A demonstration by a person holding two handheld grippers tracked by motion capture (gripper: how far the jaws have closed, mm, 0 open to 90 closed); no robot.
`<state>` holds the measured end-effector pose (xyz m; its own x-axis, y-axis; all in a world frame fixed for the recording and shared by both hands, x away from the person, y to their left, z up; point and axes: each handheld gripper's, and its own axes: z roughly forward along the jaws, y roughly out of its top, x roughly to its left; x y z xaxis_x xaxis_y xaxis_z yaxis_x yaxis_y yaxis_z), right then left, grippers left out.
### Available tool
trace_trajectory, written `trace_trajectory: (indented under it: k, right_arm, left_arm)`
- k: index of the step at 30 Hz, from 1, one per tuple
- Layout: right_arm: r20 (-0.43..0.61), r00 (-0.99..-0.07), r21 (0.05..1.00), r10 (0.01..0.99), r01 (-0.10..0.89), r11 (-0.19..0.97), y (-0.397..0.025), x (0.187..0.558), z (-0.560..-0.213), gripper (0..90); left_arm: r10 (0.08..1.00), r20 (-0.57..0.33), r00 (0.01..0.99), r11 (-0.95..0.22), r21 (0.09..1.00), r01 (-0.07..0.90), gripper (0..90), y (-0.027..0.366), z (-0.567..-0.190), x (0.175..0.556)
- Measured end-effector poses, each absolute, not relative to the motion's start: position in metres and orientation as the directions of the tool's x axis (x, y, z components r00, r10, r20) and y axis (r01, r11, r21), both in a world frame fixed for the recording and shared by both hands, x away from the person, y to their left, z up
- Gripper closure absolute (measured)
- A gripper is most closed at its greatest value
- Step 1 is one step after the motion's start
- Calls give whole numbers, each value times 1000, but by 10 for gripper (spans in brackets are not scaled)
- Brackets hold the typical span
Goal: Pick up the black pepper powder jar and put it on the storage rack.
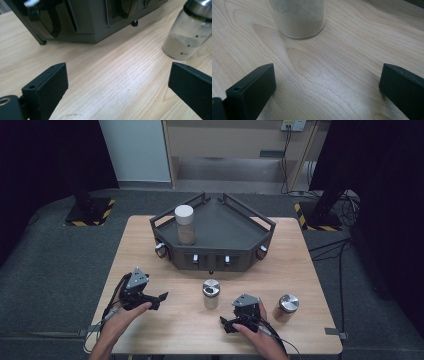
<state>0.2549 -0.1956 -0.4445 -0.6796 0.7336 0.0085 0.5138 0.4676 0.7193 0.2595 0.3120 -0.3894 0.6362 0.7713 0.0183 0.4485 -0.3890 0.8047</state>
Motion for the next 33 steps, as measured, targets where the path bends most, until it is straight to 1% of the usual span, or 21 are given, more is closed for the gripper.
trace_trajectory:
  k: [11,20,33]
  right_arm:
    - [9,-680,719,734,514,467,-196,255,-445,9]
    - [9,-679,719,734,514,467,-196,255,-445,9]
    - [9,-679,719,734,514,467,-196,255,-445,9]
  left_arm:
    - [786,-14,618,-373,787,492,14,314,-408,255]
    - [810,-51,584,-342,769,541,18,319,-424,248]
    - [837,-37,546,-352,726,590,18,310,-431,249]
